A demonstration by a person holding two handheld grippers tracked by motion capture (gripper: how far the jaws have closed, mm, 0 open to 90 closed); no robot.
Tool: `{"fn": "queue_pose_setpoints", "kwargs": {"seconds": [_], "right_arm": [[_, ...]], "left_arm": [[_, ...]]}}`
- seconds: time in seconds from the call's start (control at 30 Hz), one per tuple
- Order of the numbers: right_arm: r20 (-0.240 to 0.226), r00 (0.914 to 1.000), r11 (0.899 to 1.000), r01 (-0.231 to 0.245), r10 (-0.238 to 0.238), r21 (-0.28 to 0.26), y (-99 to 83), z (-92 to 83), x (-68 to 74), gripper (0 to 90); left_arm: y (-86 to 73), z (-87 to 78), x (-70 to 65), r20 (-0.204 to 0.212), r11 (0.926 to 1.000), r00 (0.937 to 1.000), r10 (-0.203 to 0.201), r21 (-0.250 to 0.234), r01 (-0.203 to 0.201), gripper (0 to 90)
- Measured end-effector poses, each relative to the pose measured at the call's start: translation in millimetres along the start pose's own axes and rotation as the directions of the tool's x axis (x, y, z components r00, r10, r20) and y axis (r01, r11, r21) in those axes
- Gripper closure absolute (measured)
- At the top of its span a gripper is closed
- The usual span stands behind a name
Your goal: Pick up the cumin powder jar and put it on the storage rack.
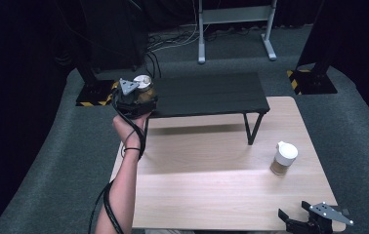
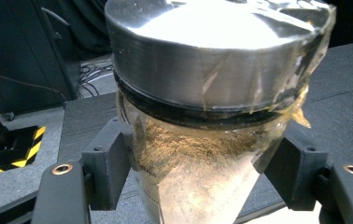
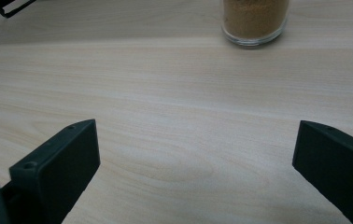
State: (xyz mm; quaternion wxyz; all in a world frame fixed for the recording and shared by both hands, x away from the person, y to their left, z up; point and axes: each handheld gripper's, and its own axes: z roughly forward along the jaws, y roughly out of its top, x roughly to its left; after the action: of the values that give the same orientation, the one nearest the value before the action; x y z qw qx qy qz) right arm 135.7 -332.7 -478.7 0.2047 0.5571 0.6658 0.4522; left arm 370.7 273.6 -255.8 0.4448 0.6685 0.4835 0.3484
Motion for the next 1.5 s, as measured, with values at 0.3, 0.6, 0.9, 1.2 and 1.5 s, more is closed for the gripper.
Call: {"fn": "queue_pose_setpoints", "kwargs": {"seconds": [0.3, 0.6, 0.9, 1.2, 1.5], "right_arm": [[0.0, 1.0, 1.0, 0.002, -0.002, 0.002, 0.0, -0.3, -0.2, 0.0], [-0.002, 1.0, 1.0, 0.004, -0.004, 0.006, 0.1, 0.2, -0.2, 0.0], [-0.001, 1.0, 1.0, 0.002, -0.002, 0.008, 0.1, 0.5, -1.4, 0.0], [0.0, 1.0, 1.0, 0.007, -0.007, 0.015, 1.0, 1.0, -1.1, 0.0], [-0.003, 0.9999, 1.0, 0.011, -0.011, 0.017, 0.7, 1.1, -1.5, 0.0]], "left_arm": [[2.8, 7.5, -0.5, 0.004, 0.9999, 1.0, 0.0, 0.012, 0.0, 30.3], [6.3, 15.2, -5.3, 0.016, 0.9998, 0.9998, 0.012, 0.018, -0.013, 30.3], [7.3, 24.2, -9.6, 0.025, 0.9993, 0.9995, 0.017, 0.033, -0.018, 30.3], [7.1, 31.0, -13.3, 0.039, 0.9985, 0.9989, 0.027, 0.046, -0.028, 30.3], [5.4, 35.8, -17.3, 0.049, 0.9977, 0.9981, 0.038, 0.054, -0.041, 30.3]]}}
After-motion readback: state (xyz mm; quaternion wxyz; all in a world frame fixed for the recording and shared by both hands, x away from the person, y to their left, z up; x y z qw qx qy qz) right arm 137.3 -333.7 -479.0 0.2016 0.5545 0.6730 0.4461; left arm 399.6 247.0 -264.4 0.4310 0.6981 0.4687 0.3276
